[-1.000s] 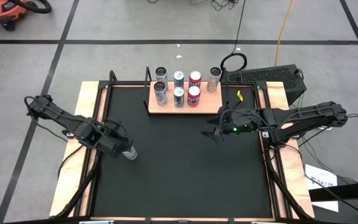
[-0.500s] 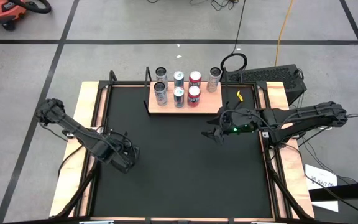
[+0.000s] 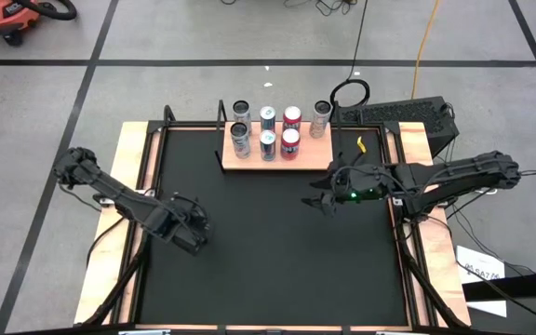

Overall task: Place canned beverage on shelf
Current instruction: Put the white-yellow soda can on the shelf aligned with the other white-yellow soda can

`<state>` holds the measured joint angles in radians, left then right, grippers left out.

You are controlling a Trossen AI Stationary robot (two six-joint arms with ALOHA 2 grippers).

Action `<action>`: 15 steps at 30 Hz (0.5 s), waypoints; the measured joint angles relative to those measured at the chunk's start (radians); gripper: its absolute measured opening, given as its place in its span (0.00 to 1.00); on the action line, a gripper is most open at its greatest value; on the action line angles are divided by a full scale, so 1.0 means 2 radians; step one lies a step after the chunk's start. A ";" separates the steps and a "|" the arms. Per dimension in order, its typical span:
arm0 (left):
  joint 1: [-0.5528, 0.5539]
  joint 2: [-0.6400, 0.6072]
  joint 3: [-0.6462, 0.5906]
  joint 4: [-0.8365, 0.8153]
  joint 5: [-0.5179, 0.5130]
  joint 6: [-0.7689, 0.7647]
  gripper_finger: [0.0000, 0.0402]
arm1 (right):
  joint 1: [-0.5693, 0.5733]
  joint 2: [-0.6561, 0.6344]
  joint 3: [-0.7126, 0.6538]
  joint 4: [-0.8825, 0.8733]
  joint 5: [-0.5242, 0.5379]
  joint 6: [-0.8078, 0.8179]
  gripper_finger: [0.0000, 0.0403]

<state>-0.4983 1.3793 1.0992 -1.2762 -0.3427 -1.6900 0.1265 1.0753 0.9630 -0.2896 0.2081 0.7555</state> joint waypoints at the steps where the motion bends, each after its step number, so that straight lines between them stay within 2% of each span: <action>1: 0.003 0.001 0.000 0.020 -0.009 0.023 0.59 | 0.001 -0.003 0.000 0.001 0.000 0.000 0.88; 15: 0.069 0.002 0.003 0.277 -0.012 0.419 0.62 | 0.026 -0.049 0.000 -0.034 0.000 0.008 0.88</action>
<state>-0.3604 1.3827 1.1053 -0.7219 -0.3668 -0.8516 0.1784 0.9768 0.9634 -0.3568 0.2089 0.7722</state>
